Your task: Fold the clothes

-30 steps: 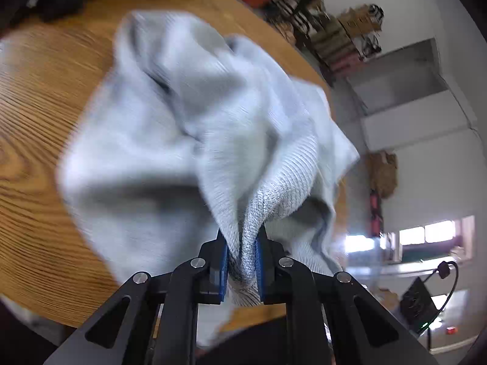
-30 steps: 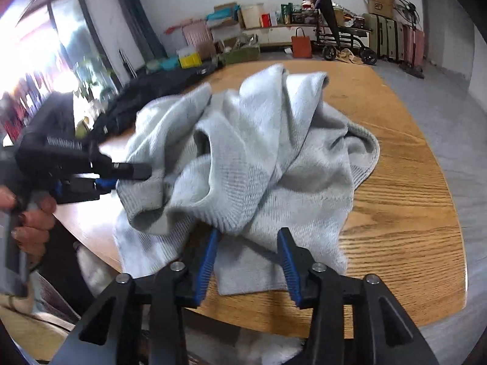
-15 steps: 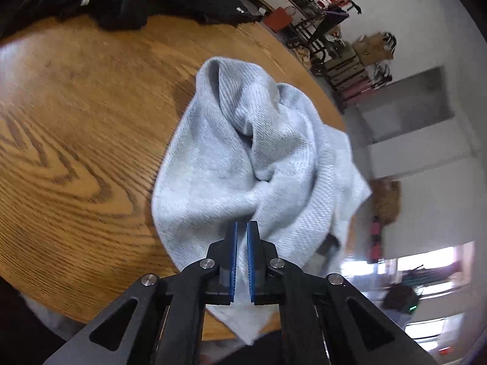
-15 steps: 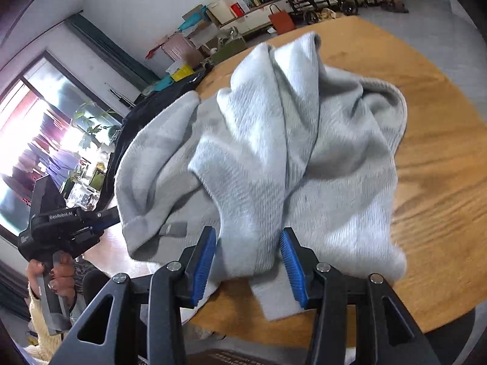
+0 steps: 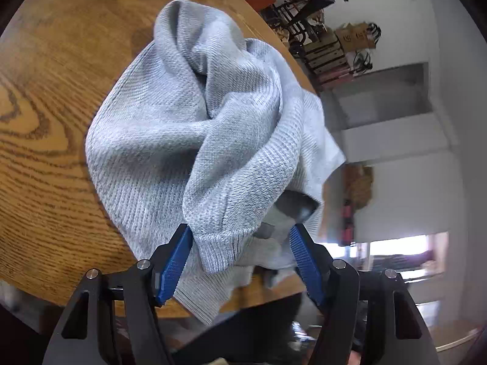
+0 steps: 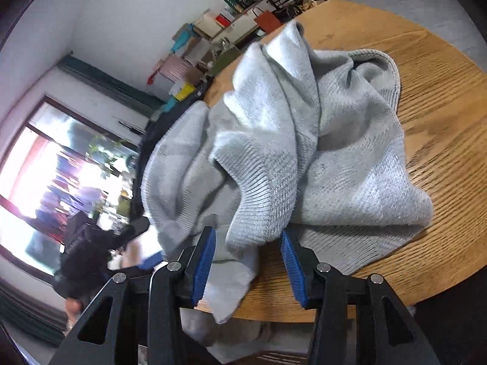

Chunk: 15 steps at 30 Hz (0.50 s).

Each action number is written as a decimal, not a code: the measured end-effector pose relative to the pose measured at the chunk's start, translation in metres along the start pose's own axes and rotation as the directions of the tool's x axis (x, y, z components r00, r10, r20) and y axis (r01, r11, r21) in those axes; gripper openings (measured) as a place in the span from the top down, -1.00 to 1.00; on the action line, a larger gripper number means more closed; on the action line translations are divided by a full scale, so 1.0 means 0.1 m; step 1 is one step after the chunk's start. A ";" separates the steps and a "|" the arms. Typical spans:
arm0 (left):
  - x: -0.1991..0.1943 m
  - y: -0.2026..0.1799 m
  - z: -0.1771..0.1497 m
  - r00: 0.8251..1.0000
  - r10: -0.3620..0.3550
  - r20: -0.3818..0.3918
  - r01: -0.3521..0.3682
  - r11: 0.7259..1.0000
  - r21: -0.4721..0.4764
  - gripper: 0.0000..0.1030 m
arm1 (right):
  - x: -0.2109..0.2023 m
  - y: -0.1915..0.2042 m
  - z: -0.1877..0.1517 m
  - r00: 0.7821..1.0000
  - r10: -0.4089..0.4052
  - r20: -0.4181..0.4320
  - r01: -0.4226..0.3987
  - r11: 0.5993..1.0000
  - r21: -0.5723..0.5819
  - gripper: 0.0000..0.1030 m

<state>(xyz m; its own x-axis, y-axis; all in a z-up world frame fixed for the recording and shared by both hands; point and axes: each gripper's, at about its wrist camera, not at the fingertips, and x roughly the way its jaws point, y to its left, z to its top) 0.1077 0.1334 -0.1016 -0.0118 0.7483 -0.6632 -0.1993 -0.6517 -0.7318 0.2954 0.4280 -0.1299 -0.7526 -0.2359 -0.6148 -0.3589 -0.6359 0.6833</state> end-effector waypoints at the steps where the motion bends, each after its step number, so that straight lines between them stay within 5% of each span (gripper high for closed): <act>1: 0.03 -0.02 -0.01 1.000 0.023 0.010 -0.023 1.000 0.005 -0.14 | -0.01 0.01 0.00 1.000 0.016 0.000 -0.016 1.000 0.006 0.02; 5: 0.05 -0.08 -0.01 0.985 0.170 0.037 -0.172 0.984 0.051 0.57 | 0.00 -0.05 0.00 1.000 -0.005 -0.017 0.006 0.999 0.049 0.01; 15: -0.05 -0.01 -0.05 0.989 0.141 0.052 -0.145 0.986 0.078 0.74 | 0.15 -0.10 0.12 0.998 0.009 -0.068 -0.004 0.998 0.065 -0.04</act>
<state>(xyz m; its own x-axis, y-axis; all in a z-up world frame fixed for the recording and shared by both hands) 0.1131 0.1298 -0.0981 -0.0906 0.6541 -0.7510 -0.2711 -0.7418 -0.6134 0.2810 0.4399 -0.1412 -0.7164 -0.2912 -0.6341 -0.3907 -0.5856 0.7103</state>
